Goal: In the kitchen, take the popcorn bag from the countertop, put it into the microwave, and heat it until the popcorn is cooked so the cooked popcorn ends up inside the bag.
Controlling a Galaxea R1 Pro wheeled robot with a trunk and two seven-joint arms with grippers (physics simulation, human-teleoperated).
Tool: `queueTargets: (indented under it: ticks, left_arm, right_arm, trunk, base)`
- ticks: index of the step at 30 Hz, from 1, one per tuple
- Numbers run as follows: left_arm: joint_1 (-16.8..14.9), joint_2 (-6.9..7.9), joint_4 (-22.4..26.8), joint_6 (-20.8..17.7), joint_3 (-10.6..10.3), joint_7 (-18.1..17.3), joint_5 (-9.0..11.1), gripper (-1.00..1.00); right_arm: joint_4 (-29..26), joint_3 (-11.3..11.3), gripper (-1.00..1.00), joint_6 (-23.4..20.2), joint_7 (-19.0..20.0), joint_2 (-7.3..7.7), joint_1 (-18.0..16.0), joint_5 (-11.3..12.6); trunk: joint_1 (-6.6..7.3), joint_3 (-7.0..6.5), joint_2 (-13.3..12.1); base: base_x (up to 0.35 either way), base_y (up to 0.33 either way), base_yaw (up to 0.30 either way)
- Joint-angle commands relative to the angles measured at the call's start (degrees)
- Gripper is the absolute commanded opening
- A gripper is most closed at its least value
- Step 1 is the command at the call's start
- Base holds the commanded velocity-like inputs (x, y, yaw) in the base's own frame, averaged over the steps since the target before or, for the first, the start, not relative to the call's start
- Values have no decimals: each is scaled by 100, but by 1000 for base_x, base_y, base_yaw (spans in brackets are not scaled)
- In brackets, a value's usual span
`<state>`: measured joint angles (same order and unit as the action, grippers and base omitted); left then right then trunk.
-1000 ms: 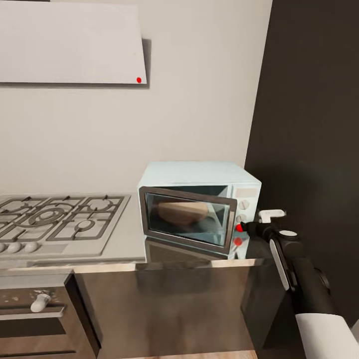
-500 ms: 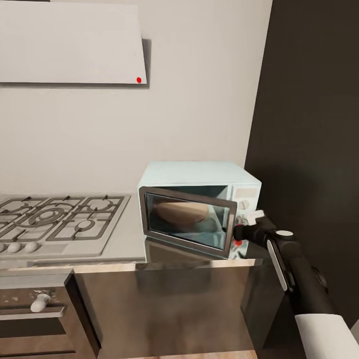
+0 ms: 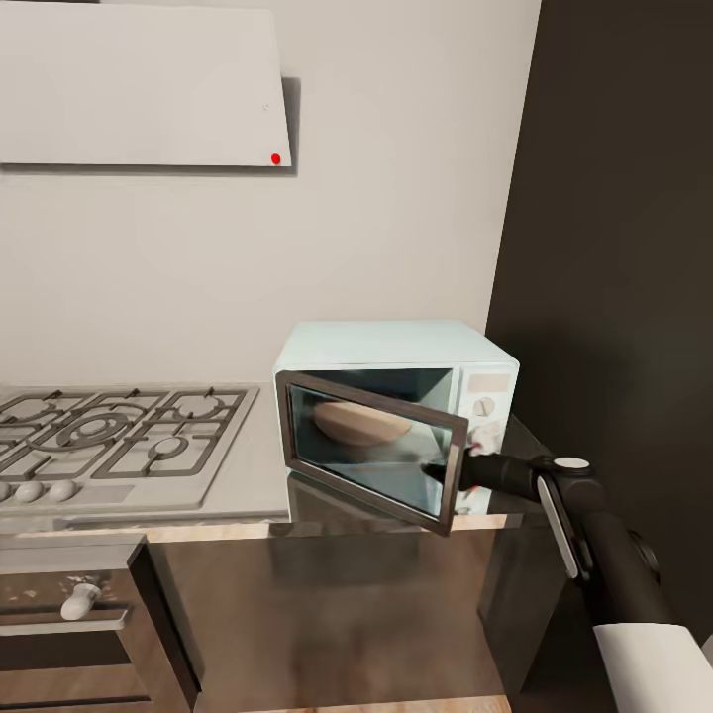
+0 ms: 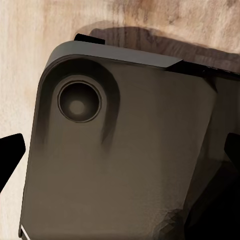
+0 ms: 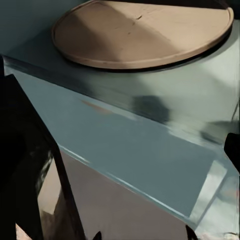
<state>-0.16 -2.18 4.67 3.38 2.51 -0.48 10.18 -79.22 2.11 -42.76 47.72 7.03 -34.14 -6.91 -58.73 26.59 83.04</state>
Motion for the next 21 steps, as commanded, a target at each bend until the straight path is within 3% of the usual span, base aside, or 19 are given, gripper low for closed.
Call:
queueTargets:
  ticks: [1,9,21]
  left_arm:
    - [-2,-2,-1,14,22,-5,28,100]
    - [-2,-9,-1,14,23,-6,35,100]
    - [-2,-11,-1,14,31,-5,37,100]
  right_arm:
    - [-4,9,100,-13,76,22,-5,-58]
    - [3,9,100,-22,89,63,-5,-56]
    - [13,12,100,-13,61,62,-5,-56]
  trunk:
    - [0,6,3]
    - [0,6,3]
    - [0,6,3]
  base:
    - [0,0,0]
    - [-28,16,0]
    - [-174,229,0]
